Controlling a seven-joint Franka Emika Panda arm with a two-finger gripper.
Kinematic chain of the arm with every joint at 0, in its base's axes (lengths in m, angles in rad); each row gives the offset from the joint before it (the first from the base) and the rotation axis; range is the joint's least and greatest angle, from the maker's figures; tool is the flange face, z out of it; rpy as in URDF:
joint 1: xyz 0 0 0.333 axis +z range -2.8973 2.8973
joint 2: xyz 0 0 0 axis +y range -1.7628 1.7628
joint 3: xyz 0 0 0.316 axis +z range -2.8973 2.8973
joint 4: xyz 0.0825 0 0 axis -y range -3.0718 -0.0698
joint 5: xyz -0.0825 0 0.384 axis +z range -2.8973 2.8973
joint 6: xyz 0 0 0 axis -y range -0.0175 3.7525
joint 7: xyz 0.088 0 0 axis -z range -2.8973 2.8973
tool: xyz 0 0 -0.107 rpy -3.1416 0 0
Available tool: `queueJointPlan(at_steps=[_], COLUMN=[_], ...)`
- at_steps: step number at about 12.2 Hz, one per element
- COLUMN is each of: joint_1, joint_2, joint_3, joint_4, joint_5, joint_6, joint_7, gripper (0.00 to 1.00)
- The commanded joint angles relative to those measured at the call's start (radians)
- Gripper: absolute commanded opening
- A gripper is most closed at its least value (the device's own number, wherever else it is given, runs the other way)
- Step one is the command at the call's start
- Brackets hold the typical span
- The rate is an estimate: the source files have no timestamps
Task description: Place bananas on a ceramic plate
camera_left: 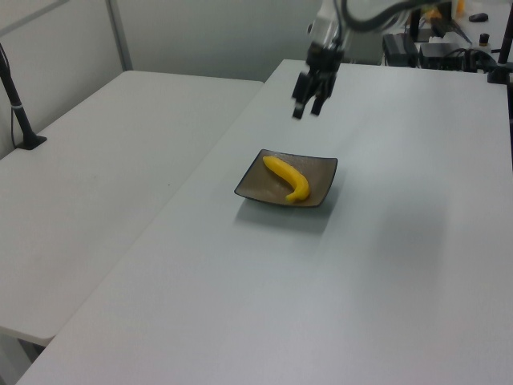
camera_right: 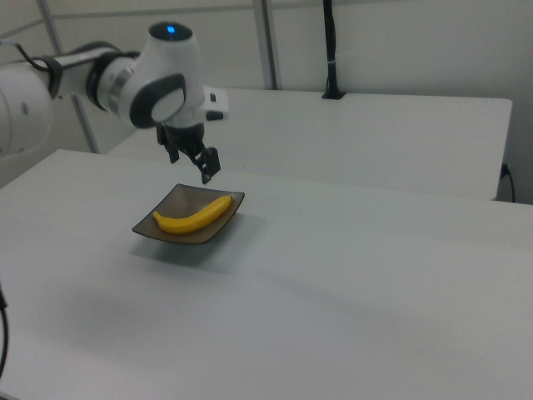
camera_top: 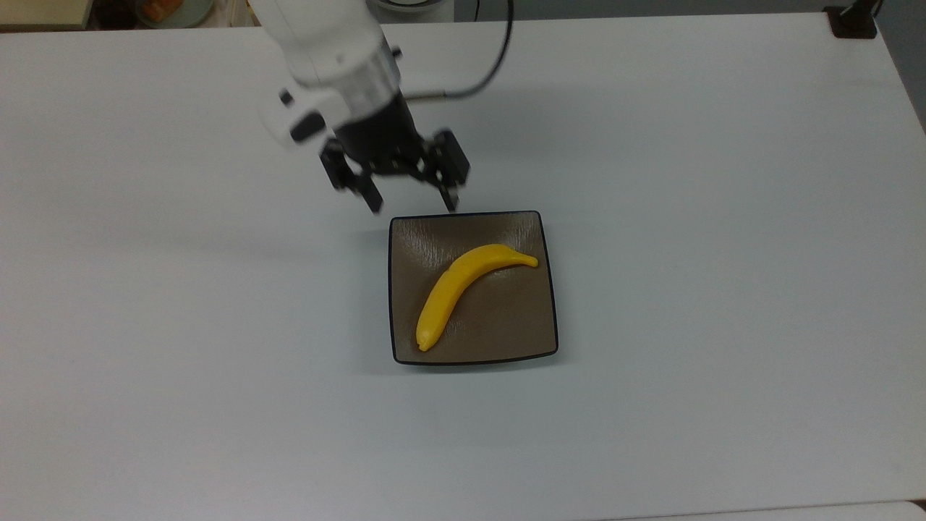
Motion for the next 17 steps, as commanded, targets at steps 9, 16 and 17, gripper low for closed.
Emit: queueJointPlan(at_steps=[9, 16, 17], joint_1=[0.074, 0.063, 0.065], joint_2=[-0.385, -0.382, -0.382], joint_3=[-0.03, -0.03, -0.03], joint_4=[-0.103, -0.126, -0.126], joint_5=[-0.363, -0.348, -0.348], joint_6=[-0.514, -0.383, -0.383], joint_7=[0.078, -0.002, -0.005], gripper=[1.0, 1.0, 1.0])
